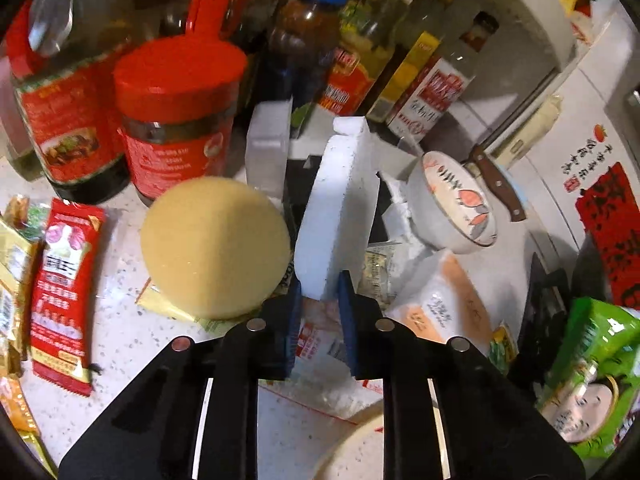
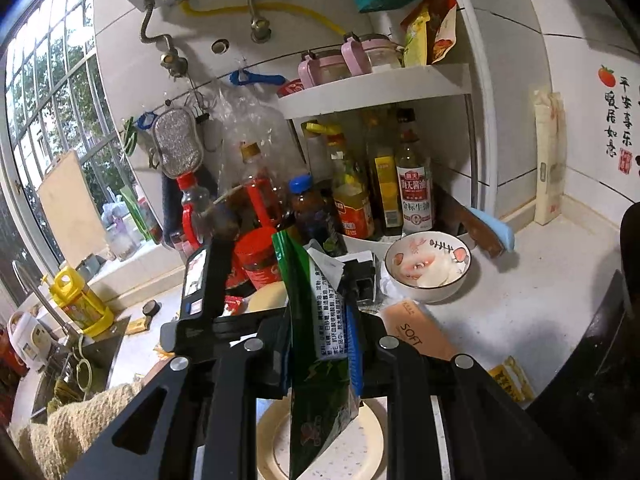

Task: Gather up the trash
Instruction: 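Grasp the white foam block with the left gripper while the right holds the green bag, then carry the foam block and green bag down into the black trash bag and open both grippers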

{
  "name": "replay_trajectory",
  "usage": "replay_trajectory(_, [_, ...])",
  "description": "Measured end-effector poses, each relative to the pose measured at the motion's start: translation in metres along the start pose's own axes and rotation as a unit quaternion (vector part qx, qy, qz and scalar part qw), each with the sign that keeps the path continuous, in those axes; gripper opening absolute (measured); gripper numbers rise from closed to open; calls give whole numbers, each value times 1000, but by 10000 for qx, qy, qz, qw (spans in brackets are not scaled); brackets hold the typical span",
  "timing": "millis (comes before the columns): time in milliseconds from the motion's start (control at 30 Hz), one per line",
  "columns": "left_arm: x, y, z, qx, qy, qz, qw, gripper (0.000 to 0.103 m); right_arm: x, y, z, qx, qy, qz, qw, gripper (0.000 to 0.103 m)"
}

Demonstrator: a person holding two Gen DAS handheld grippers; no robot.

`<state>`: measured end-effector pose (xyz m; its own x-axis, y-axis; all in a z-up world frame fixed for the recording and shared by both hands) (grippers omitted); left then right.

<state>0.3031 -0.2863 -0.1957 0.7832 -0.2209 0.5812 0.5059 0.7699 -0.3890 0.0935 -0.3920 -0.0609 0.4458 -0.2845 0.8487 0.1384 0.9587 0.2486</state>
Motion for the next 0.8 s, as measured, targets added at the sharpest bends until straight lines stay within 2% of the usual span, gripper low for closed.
replay_trajectory(167, [-3,-8,45,-194,-352,-26,9992,17,1,10,9,130,-35,16,9999,21])
replay_trajectory(267, [-24,-14,93,-156,-624,-326,9974,17,0,20,18,264,-24,85,9996,21])
replay_trajectory(367, [-65,-16,147,-34,-743,-631,9952,17,-8,38,33,507,53,217,9985,21])
replay_trajectory(467, [-122,-13,200,102,-721,-831,9939,17,-25,59,51,791,261,368,9958,21])
replay_trajectory(567, [-189,-5,247,202,-433,-786,9958,17,-50,78,69,1128,680,470,9902,21])
replay_trajectory(667, [-261,10,283,407,85,-762,9962,17,-92,101,92,1466,1343,674,9777,21])
replay_trajectory(700, [-294,16,292,515,354,-775,9950,17,-115,111,101,1607,1682,722,9699,21])
replay_trajectory(800, [-359,30,298,566,949,-559,9923,17,-174,131,113,1743,2496,750,9496,21])
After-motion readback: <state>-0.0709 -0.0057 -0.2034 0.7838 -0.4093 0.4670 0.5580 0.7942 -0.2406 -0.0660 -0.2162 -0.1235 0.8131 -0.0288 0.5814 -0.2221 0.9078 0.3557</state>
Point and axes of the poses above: each gripper's, at about its wrist camera, not at the fingertips, and z roughly against the way its jaws point, y to its left, x to its top, the point moved 6 cm from there along -z, roughly the way its jaws point, and after that the axes turned 1 degree about -y, right-handed, at the moved point
